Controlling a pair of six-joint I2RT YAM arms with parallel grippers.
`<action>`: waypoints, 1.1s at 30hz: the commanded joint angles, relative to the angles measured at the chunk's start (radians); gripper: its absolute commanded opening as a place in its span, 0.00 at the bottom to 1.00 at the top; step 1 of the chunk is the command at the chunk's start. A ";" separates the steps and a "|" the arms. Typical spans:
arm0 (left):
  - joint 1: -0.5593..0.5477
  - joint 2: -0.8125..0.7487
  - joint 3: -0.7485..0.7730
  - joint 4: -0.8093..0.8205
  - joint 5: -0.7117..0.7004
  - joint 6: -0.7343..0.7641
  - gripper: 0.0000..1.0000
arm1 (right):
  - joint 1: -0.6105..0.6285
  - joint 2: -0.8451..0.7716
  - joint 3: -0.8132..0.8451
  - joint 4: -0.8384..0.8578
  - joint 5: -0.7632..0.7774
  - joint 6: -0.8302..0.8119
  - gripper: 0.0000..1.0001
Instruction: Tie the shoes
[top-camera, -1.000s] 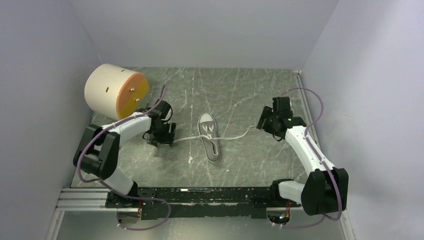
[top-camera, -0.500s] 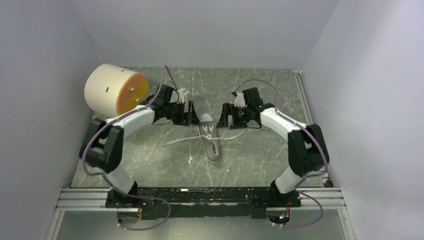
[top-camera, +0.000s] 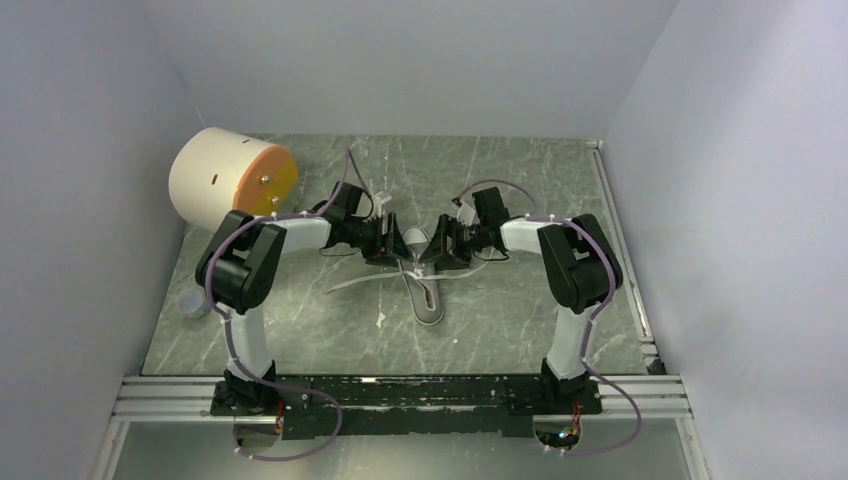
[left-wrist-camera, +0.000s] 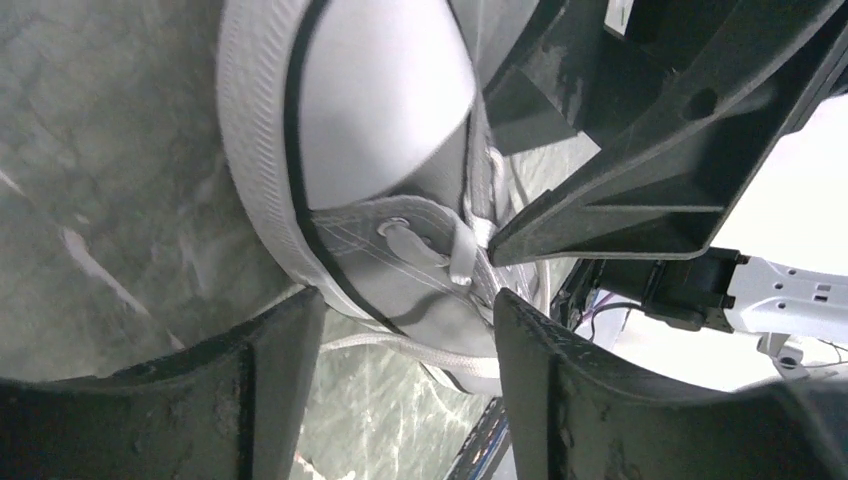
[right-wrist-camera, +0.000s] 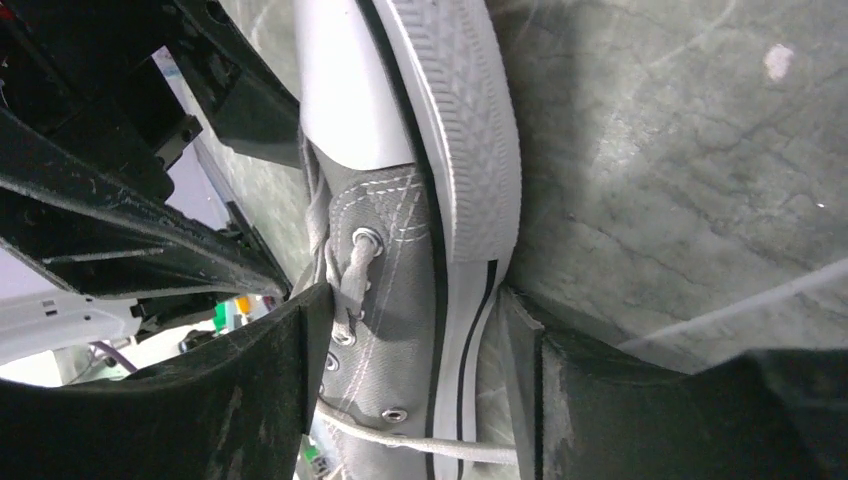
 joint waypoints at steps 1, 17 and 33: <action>-0.031 0.076 0.058 0.072 0.041 -0.046 0.66 | -0.007 0.026 0.011 0.052 0.003 0.053 0.60; -0.044 -0.043 0.190 -0.275 -0.220 0.307 0.97 | -0.050 -0.090 0.234 -0.478 0.393 -0.268 0.84; -0.246 -0.143 -0.027 -0.045 -0.287 1.002 0.61 | 0.070 -0.350 0.103 -0.578 0.737 -0.431 0.88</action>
